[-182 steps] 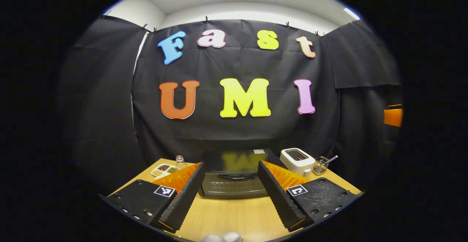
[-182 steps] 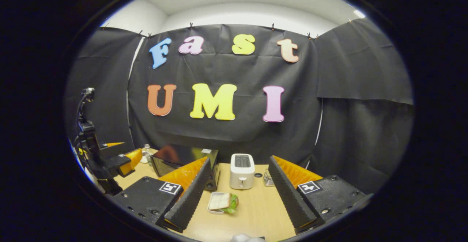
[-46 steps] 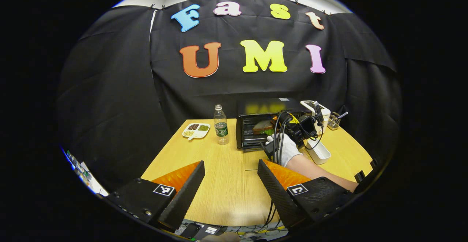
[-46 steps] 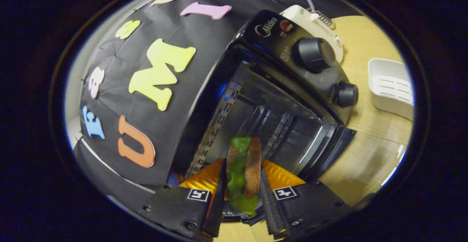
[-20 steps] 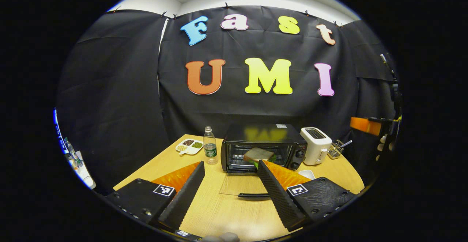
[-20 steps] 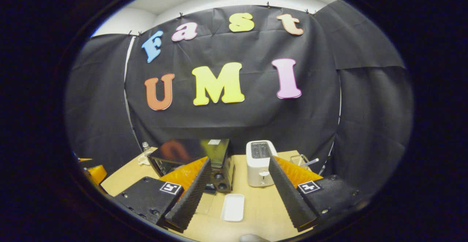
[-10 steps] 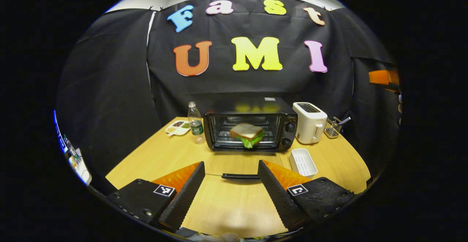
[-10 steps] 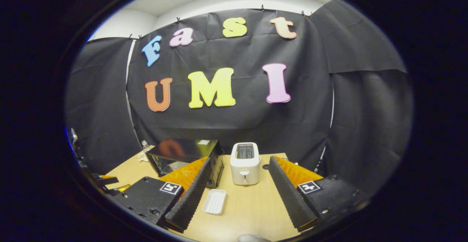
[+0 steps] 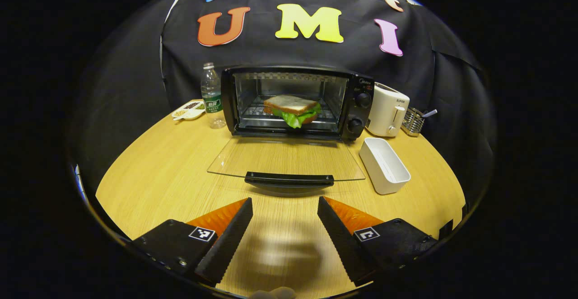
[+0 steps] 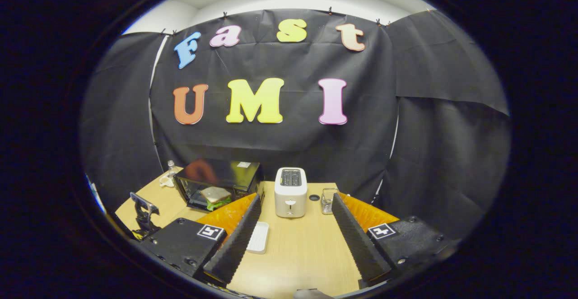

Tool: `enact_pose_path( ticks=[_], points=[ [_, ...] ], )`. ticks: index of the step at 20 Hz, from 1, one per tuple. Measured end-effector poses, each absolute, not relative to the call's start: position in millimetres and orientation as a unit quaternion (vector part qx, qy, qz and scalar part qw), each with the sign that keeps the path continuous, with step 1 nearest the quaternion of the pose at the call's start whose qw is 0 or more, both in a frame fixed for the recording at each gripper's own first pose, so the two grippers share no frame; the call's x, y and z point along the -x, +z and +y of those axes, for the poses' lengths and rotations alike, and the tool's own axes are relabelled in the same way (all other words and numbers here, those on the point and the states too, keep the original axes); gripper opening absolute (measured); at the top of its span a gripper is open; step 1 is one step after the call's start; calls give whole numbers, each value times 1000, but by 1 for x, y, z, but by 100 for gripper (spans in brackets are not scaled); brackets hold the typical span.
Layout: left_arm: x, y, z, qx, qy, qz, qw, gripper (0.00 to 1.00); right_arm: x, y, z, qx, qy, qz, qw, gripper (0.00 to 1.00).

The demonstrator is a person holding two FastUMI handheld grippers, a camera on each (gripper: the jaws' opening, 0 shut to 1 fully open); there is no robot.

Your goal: Open the electric oven with the left hand, put the food in, and close the electric oven.

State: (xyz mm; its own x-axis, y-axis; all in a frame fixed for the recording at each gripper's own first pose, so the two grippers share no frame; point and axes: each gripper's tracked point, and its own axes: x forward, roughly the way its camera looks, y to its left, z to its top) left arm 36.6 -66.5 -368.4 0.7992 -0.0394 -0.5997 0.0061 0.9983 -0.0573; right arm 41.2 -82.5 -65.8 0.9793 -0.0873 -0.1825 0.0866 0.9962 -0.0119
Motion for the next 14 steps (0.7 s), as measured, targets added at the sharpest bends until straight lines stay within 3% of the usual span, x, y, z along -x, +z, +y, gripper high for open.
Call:
enact_pose_path(
  ticks=[1, 2, 3, 14],
  points=[
    [-42, -375, -67, 22, -15, 320, 947, 95, -39, -66, -83, 1, -49, 95, 994, 91],
    [-44, -380, -68, 21, -17, 325, 945, 95, -37, -68, -84, 1, -55, 97, 994, 90],
    [-48, -388, -68, 20, -20, 329, 944, 95, -36, -70, -84, 2, -60, 101, 993, 100],
    [-78, -427, -69, 3, -31, 348, 937, 95, -32, -86, -88, 4, -94, 133, 987, 100]
  ],
)
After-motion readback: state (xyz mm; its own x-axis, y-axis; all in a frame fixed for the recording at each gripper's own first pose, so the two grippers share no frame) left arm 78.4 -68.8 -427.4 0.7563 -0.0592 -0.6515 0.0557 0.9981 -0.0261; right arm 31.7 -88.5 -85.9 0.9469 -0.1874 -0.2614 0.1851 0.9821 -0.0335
